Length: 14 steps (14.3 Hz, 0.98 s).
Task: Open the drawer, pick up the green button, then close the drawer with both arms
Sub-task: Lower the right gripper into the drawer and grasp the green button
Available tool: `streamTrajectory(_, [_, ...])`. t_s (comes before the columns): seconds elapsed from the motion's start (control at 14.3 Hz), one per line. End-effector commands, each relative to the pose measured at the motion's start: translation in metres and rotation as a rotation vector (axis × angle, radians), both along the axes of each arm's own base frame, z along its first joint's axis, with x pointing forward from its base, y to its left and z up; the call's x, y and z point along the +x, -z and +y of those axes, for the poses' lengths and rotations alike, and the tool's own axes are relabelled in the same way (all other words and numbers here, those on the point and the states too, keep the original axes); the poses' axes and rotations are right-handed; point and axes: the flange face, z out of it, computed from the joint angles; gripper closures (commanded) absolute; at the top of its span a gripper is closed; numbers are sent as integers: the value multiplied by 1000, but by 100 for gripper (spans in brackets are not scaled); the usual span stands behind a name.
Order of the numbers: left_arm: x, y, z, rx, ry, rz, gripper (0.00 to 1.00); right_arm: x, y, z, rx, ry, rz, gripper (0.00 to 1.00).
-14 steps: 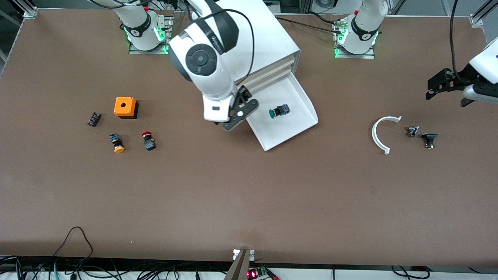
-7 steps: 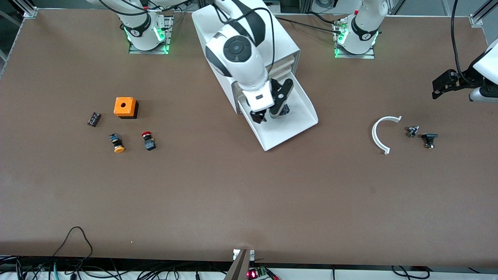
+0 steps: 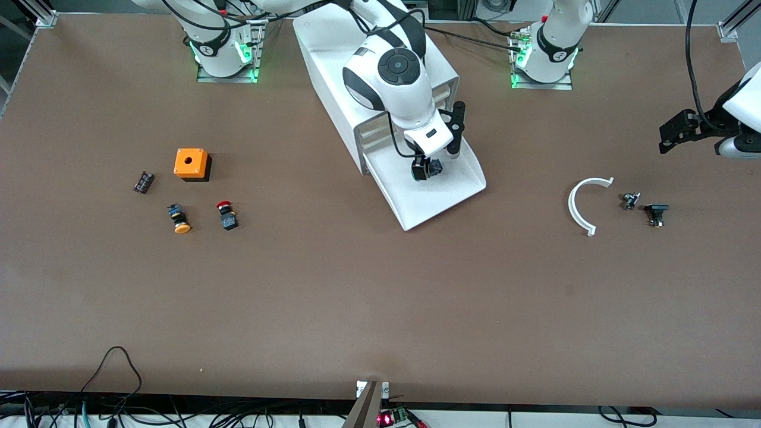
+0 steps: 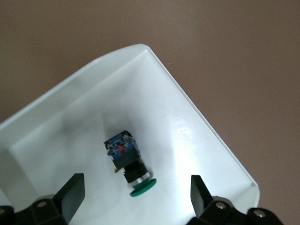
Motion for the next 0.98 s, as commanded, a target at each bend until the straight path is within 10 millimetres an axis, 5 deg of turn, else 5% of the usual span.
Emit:
streamTrajectory(0.0, [3, -6, -2, 3, 4, -4, 0, 5, 6, 3, -27, -162, -51, 0])
streamTrajectory(0.91, [6, -4, -2, -4, 6, -6, 0, -9, 61, 14, -67, -285, -31, 0])
